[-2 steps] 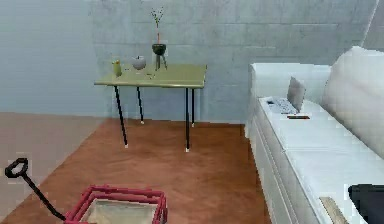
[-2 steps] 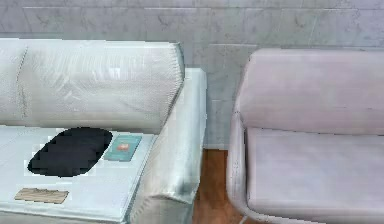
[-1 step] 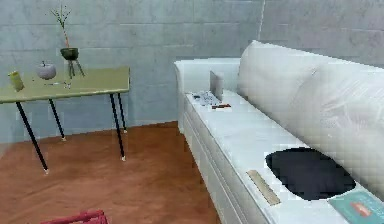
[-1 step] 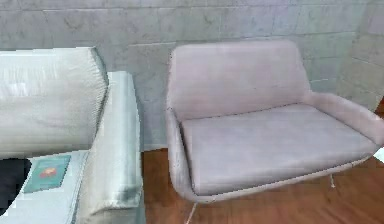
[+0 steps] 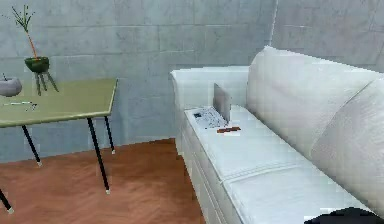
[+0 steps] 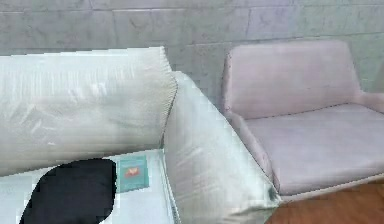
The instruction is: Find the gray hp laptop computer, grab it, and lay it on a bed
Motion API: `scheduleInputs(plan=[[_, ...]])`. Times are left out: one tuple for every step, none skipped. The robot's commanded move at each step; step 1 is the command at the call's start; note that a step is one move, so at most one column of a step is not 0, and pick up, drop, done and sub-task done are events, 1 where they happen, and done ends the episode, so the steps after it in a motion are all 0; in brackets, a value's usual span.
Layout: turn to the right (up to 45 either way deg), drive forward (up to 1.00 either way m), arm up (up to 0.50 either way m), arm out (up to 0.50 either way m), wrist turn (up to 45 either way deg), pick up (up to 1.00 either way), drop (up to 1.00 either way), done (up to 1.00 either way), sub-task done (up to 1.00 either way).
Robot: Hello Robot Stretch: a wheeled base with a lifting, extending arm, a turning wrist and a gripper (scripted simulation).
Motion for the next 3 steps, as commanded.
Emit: scheduleInputs(plan=[[-12.0, 0.0, 0.0, 0.0, 0.0, 0.0, 0.0, 0.0, 0.0], [0.0, 0.75, 0.0, 0.0, 0.0, 0.0, 0.0, 0.0, 0.0], [-45.0, 0.0, 0.0, 0.0, 0.0, 0.0, 0.0, 0.0, 0.0]])
